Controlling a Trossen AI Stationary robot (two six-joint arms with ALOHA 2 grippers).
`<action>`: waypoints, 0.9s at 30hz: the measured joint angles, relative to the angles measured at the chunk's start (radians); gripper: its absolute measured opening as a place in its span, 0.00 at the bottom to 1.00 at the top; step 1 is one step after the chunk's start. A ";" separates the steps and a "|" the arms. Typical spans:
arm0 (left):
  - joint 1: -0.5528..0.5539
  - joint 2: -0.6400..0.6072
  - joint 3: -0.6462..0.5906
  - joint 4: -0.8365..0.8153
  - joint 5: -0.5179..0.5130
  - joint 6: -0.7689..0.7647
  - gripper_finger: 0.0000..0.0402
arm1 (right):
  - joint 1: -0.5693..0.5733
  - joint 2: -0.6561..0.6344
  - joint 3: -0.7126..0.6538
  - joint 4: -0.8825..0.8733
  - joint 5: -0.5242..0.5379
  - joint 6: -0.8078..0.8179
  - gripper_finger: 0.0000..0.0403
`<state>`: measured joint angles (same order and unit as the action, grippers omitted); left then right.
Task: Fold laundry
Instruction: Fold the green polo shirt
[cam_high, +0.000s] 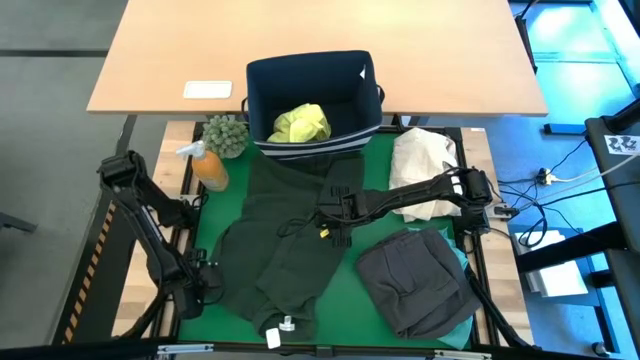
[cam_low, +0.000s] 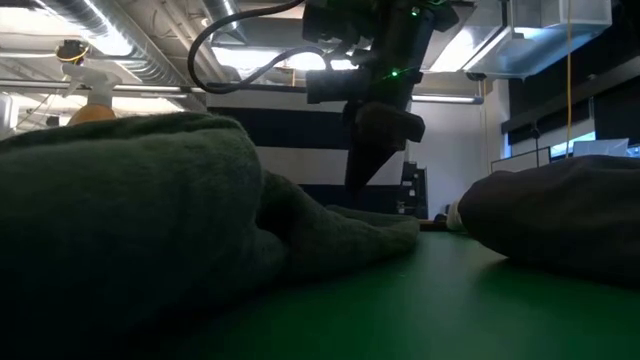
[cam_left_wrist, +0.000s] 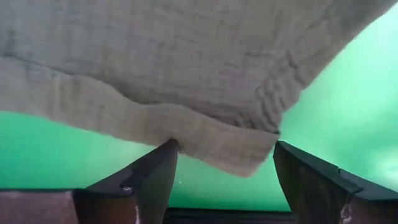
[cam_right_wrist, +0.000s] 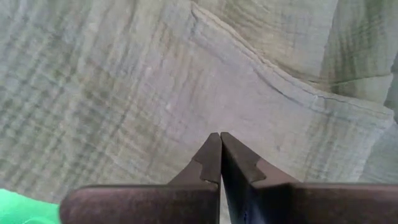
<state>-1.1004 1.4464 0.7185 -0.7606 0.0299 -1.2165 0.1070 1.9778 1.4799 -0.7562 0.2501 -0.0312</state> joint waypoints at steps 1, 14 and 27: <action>0.000 0.019 0.000 0.006 0.008 0.015 0.65 | 0.000 0.000 0.000 0.000 0.000 0.000 0.01; -0.001 0.082 0.004 0.007 -0.014 0.042 0.56 | 0.000 0.000 0.000 0.000 -0.007 0.000 0.01; 0.024 0.084 0.004 0.009 -0.050 0.037 0.04 | 0.000 0.000 0.000 0.051 -0.026 -0.027 0.01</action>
<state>-1.0766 1.5307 0.7224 -0.7513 -0.0204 -1.1793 0.1070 1.9780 1.4799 -0.7050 0.2245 -0.0582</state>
